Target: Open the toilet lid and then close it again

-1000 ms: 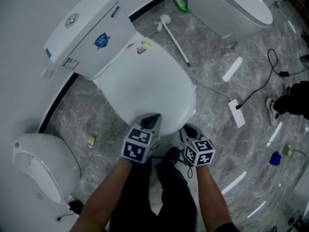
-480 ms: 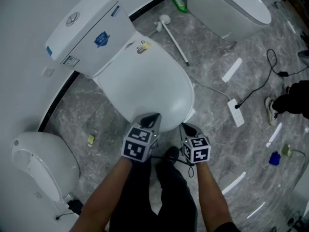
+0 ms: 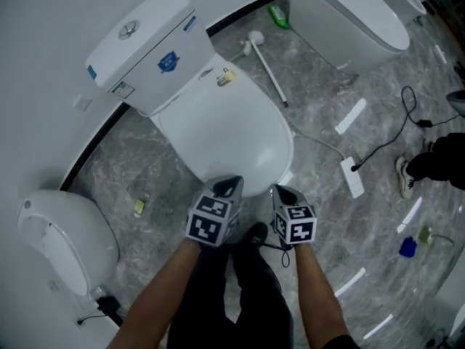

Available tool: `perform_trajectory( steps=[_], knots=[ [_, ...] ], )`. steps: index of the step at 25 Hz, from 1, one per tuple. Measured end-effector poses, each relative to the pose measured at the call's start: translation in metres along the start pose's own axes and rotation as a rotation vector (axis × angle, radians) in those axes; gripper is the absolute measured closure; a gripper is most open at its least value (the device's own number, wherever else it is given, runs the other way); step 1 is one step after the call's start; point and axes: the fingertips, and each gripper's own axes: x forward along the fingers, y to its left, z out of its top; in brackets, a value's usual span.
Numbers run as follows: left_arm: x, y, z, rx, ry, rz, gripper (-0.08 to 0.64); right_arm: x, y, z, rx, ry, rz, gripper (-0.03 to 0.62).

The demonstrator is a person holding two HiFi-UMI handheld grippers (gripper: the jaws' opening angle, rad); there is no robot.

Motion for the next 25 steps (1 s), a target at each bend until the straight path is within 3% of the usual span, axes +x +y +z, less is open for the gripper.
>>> perform_trajectory(
  steps=[12, 25],
  knots=[
    [-0.074, -0.012, 0.042, 0.016, -0.114, -0.004, 0.555, -0.11, 0.08, 0.116, -0.051, -0.282, 0.028, 0.583],
    [-0.244, -0.044, 0.065, 0.072, -0.325, -0.034, 0.555, -0.264, 0.213, 0.158, -0.097, -0.523, 0.045, 0.583]
  ],
)
